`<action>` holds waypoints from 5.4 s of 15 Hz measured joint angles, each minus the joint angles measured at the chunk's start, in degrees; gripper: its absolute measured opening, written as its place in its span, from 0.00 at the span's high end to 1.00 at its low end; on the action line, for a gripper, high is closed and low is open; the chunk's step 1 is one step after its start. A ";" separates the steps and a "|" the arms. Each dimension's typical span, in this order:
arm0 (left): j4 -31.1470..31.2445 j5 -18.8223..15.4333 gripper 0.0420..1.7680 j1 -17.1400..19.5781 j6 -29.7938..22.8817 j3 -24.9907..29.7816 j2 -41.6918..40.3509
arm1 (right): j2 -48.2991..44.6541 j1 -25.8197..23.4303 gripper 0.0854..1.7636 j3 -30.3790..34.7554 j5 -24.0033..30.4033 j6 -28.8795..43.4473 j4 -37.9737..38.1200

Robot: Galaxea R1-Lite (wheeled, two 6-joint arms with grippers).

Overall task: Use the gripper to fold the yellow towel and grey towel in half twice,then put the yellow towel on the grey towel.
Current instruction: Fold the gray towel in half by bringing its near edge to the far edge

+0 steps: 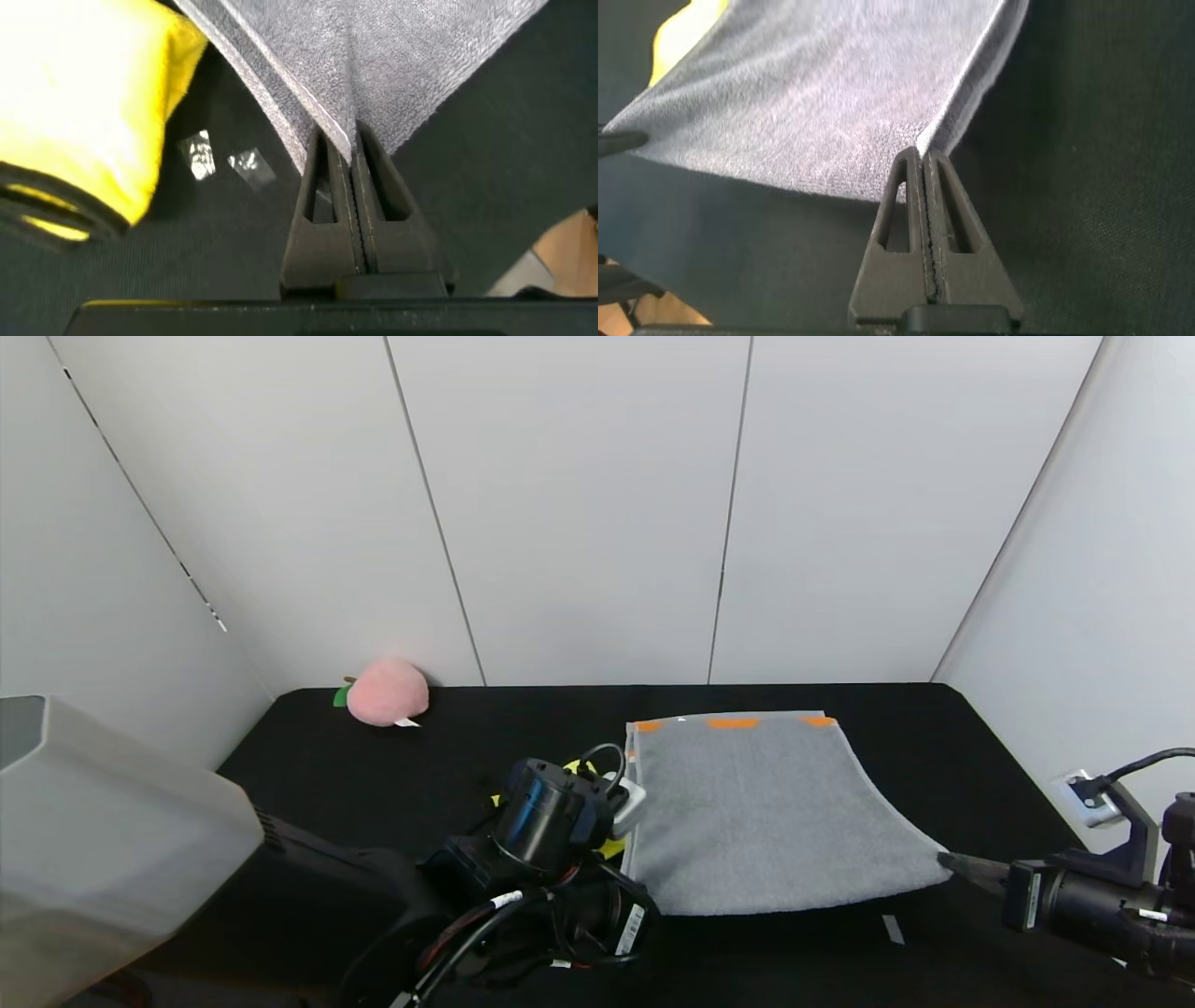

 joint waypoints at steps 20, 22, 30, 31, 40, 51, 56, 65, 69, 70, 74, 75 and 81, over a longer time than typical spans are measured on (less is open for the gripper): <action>8.59 4.57 0.96 -5.45 -0.29 2.56 -11.40 | -24.34 3.35 0.98 -0.39 0.17 1.10 23.56; 8.62 4.51 0.96 -4.33 -0.07 1.90 -10.72 | -23.04 3.33 0.98 -1.88 0.17 1.78 23.53; 8.86 3.58 0.96 0.02 0.94 -6.01 -4.38 | -13.48 2.54 0.98 -8.37 0.17 2.71 22.91; 8.90 3.58 0.96 0.50 1.73 -7.25 -3.27 | -12.30 2.52 0.98 -9.42 0.17 2.71 22.91; 9.46 -1.15 0.96 6.47 3.86 -16.87 4.04 | 0.00 2.08 0.98 -20.42 -0.38 2.68 22.82; 8.67 -1.63 0.96 8.94 5.96 -24.15 10.64 | 10.62 1.84 0.98 -30.66 -0.63 2.62 22.74; 8.31 -1.66 0.96 10.78 7.28 -26.45 13.32 | 14.63 2.52 0.98 -34.57 -0.63 2.46 22.64; 8.37 -1.71 0.96 10.58 8.53 -29.00 16.13 | 18.58 2.36 0.98 -38.34 -0.73 2.44 22.63; 8.42 -1.71 0.82 10.12 8.59 -29.57 16.41 | 18.82 2.26 0.63 -38.49 -0.73 2.43 22.55; 8.34 -1.68 0.72 10.07 8.62 -29.66 16.52 | 18.86 2.26 0.56 -38.49 -0.73 2.40 22.55; 8.29 -1.61 0.45 10.26 8.37 -30.12 16.60 | 18.75 2.04 0.35 -38.40 -0.73 2.49 21.97; 8.29 -1.52 0.40 10.47 8.37 -30.15 16.52 | 18.60 1.93 0.31 -38.27 -0.73 2.54 21.70; 8.29 -1.50 0.20 12.69 8.02 -30.12 13.04 | 17.66 0.99 0.16 -37.68 -0.74 2.62 21.98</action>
